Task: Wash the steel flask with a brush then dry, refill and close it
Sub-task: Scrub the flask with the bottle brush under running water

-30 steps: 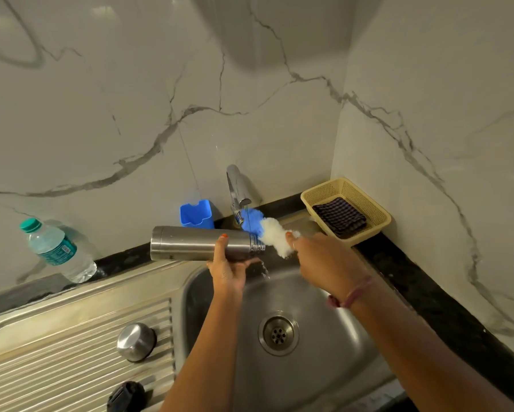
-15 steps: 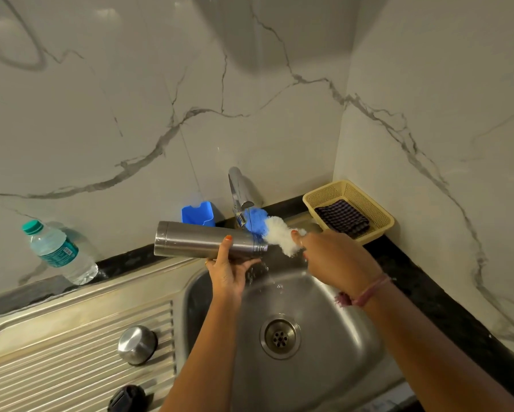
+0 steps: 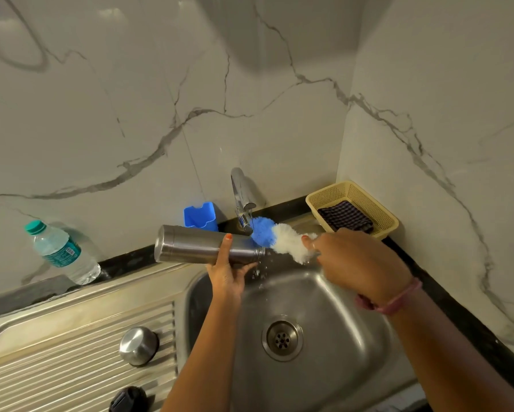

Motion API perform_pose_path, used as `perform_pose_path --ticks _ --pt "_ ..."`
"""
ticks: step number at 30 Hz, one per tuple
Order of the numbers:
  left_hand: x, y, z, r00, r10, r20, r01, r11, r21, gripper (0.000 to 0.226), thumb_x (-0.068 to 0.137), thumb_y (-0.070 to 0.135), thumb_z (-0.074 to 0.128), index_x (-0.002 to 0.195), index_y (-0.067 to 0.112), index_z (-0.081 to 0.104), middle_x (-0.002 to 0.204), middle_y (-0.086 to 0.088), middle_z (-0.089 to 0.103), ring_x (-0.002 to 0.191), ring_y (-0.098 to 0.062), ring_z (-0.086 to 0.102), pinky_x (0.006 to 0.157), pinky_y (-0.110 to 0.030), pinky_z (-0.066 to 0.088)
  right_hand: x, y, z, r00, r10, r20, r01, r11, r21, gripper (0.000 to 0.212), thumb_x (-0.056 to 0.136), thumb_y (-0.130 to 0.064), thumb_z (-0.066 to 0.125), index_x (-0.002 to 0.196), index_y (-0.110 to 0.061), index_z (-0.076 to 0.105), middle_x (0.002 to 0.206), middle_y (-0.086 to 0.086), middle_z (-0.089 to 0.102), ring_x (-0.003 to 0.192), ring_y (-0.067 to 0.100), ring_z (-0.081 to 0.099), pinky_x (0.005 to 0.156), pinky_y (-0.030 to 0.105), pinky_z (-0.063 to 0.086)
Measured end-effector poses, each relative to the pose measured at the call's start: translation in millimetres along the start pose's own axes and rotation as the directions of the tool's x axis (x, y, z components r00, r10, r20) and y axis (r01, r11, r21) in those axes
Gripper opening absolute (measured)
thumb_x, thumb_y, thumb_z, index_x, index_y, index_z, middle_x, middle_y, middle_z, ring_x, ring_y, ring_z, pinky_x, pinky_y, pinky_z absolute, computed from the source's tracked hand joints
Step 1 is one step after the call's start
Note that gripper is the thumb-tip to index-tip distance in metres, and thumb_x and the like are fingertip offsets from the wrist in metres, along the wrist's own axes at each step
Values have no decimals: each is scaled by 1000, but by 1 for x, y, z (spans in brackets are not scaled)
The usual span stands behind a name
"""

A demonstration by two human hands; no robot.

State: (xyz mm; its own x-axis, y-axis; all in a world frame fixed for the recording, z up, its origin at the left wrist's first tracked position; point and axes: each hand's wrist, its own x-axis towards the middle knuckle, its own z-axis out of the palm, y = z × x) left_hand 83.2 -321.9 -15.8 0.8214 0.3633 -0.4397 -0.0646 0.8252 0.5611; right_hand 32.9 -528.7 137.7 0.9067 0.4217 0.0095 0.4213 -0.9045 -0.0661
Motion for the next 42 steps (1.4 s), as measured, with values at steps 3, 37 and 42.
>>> perform_pose_path --ticks 3,37,42 --pt "1 0 0 1000 4 14 -4 1000 -2 74 79 16 77 141 20 39 132 -14 58 112 -34 63 94 -68 48 -1 4 -5 999 12 -40 -13 1000 -25 39 97 -13 41 133 -22 51 80 -1 49 66 12 44 57 22 32" --pt "-3 1 0 999 -16 -42 15 1000 -26 93 64 21 85 144 21 38 134 -14 58 120 -37 59 90 -70 49 -3 1 1 998 -1 -58 4 998 61 48 100 -14 38 145 -30 36 86 -5 53 77 14 48 65 24 34" --pt "-2 0 -1 998 -43 -40 43 999 5 73 81 8 77 143 17 38 135 -15 58 118 -38 61 88 -65 53 8 -3 8 996 45 -73 -41 998 57 47 98 -12 41 143 -26 40 104 5 62 82 14 51 67 23 35"
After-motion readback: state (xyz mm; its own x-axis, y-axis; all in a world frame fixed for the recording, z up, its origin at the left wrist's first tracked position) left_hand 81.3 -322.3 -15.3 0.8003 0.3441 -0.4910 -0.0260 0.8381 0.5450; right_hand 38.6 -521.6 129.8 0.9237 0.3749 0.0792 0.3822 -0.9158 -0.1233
